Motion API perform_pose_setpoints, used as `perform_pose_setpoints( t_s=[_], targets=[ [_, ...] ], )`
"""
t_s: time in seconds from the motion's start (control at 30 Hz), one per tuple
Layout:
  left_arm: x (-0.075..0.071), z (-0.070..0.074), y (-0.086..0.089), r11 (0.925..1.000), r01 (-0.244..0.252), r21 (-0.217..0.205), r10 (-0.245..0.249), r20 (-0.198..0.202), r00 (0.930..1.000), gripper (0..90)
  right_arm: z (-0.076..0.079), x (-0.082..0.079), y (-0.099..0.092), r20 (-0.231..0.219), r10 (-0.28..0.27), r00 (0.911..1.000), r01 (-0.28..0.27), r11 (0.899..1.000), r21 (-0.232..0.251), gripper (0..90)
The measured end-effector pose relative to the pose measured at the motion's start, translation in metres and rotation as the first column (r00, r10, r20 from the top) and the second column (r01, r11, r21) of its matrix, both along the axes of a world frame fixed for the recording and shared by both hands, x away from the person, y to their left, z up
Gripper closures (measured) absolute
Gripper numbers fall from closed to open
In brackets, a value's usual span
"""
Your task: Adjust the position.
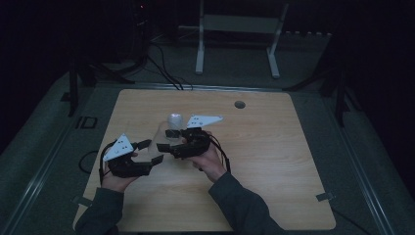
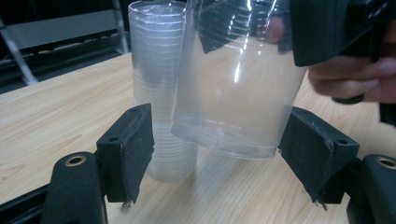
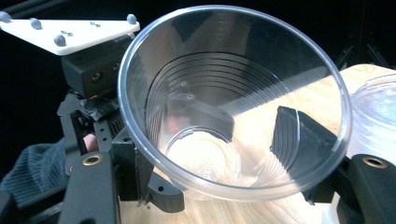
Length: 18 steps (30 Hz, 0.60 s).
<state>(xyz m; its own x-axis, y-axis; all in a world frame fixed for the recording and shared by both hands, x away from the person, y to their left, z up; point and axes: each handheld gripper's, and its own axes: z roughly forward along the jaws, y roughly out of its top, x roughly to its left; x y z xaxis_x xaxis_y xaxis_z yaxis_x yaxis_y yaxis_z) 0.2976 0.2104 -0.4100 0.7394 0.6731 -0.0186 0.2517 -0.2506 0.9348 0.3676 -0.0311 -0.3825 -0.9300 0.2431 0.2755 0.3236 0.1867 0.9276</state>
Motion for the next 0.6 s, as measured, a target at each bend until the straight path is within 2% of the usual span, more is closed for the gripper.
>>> perform_pose_setpoints(
  t_s=[0.27, 0.6],
  targets=[
    [-0.001, 0.000, -0.005, 0.9979, -0.019, 0.062, 0.019, 0.002, 0.9998, 27.6, 0.003, -0.001, 0.001, 0.032, -0.017, 0.9994, 0.018, 0.999, -0.049, 32.7],
    [-0.002, 0.001, -0.011, 0.9915, -0.033, 0.126, 0.031, 0.016, 0.9994, 28.0, 0.006, -0.005, 0.005, 0.062, -0.027, 0.9977, 0.034, 0.994, -0.107, 32.6]
  ],
)
